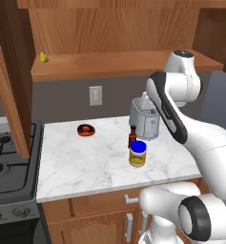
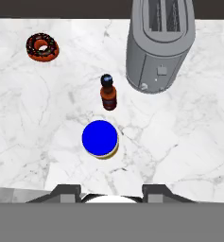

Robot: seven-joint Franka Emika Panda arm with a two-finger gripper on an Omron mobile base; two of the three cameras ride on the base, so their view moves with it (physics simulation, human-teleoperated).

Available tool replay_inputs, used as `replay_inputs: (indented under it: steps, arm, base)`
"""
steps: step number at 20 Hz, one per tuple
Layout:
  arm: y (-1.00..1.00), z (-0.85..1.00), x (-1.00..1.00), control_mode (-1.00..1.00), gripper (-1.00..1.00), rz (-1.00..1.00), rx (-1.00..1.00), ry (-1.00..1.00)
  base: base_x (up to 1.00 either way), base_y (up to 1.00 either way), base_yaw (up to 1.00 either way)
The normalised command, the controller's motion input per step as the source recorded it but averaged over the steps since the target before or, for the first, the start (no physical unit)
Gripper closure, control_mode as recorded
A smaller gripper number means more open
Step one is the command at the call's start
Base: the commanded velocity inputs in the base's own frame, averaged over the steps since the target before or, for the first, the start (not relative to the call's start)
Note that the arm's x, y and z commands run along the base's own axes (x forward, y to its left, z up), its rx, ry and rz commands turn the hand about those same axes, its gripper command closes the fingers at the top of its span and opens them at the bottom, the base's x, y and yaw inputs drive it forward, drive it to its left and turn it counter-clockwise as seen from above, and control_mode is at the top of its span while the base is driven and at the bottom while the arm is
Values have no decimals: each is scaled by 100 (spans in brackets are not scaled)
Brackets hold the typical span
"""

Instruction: Pick the condiment bottle and mayonnaise from the counter and place them in the cabinet.

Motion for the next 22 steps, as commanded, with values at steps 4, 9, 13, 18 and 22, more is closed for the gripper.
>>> replay_inputs:
  steps: [4,9,13,18,22]
  arm:
    - [0,-1,-5,-100,-100,0,0,0]
    - [0,-21,-29,-100,-100,1,-2,-2]
    - [0,-36,-39,-100,-100,1,-3,-1]
    - [0,-39,-40,-100,-100,1,-1,-1]
    - [0,-37,-32,-100,-100,1,1,0]
  base:
    - [0,0,0]
    - [0,0,0]
    - [0,0,0]
    - [0,0,0]
    - [0,0,0]
